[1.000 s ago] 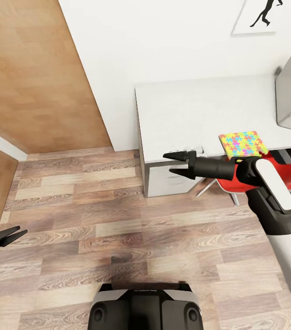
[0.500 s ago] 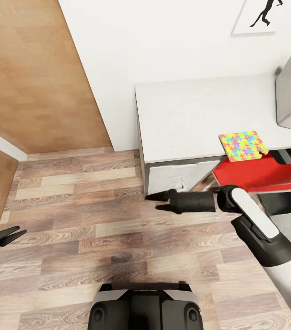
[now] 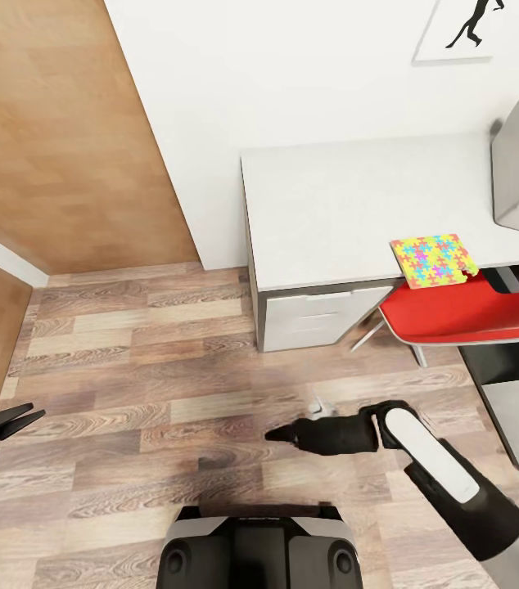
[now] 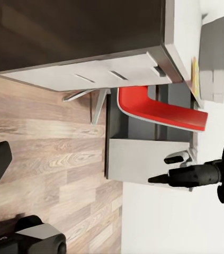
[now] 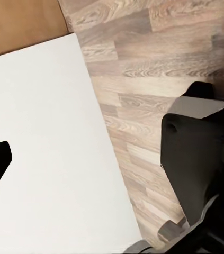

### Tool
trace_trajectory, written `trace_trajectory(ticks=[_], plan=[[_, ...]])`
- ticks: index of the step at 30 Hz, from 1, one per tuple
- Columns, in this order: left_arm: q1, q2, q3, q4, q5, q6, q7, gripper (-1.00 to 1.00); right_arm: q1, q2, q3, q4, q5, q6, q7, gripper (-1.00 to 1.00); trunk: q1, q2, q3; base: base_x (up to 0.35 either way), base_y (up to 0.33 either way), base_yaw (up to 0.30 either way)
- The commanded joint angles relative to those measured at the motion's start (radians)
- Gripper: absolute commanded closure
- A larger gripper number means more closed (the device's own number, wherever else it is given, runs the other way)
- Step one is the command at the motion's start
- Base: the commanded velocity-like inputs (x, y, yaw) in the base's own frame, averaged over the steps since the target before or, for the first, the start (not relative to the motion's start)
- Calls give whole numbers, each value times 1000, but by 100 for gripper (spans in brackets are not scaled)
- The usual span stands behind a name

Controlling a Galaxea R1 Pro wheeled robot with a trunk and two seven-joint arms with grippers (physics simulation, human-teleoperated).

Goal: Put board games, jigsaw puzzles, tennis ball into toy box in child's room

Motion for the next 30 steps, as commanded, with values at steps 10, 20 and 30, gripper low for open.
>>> trace_trajectory(ticks=[10,20,30], plan=[[0,0,-4,2,-35,3,-3,-100,112,-9,0,183,336,-315,0,-100,0,-1,-1,0,0,0],[1,-1,-4,9,-175,-20,-1,-100,174,-4,1,392,422,-589,5,-100,0,-1,0,0,0,-2],[1,-10,-2,70,-275,-138,8,-100,219,-11,1,446,431,-749,53,-100,0,-1,12,0,0,-65]])
